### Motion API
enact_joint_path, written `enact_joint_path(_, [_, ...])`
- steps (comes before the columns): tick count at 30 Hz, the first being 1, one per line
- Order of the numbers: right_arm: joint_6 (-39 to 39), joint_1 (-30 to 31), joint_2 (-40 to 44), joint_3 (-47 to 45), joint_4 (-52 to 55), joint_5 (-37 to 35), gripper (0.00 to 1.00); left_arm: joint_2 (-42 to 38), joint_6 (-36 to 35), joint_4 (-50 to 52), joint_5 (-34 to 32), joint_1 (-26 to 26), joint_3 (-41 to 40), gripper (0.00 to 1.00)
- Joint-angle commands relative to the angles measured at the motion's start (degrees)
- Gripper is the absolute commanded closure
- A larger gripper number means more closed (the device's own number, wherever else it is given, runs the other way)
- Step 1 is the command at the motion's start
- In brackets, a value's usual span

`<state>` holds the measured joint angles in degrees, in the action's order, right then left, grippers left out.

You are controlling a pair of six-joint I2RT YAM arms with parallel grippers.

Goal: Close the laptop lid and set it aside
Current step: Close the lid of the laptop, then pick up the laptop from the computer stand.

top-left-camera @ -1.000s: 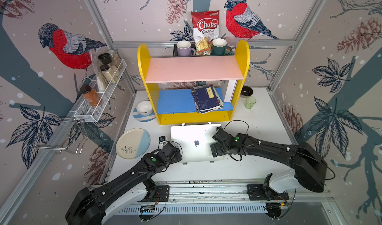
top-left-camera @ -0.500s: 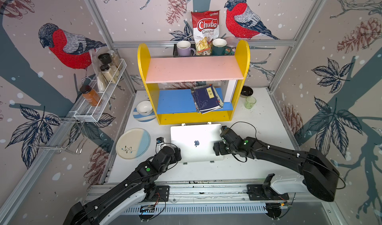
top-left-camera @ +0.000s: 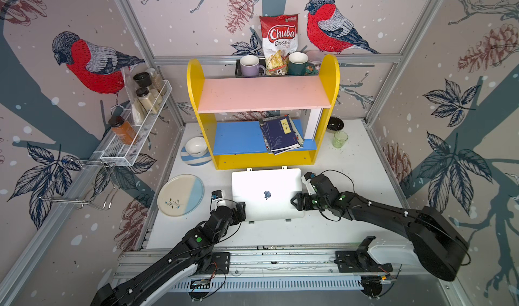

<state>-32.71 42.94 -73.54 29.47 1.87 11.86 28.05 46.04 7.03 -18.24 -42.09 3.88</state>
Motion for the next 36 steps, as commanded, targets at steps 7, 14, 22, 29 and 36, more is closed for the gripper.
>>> enact_joint_path(7, [1.2, -3.6, -1.1, -4.6, -11.7, 6.0, 0.26, -0.4, -5.2, -9.6, 0.6, 0.0, -1.5, 0.05])
enact_joint_path(14, [1.4, -6.7, -4.1, -6.3, -18.3, 9.4, 0.29, -0.5, -6.4, -13.7, 2.5, 0.6, -1.7, 0.1])
enact_joint_path(22, [1.6, -9.3, -5.0, -6.7, -20.3, 12.4, 0.32, 10.2, -8.1, -20.3, 5.9, 1.6, 1.4, 0.1])
enact_joint_path(29, [1.3, -11.7, -5.8, -6.6, -22.5, 15.5, 0.37, 15.4, -7.2, -25.9, 6.7, 2.4, 0.9, 0.1])
enact_joint_path(36, [0.8, -13.9, -9.4, -6.1, -26.8, 20.0, 0.42, 10.4, -7.4, -25.5, 8.3, 3.9, 0.8, 0.12])
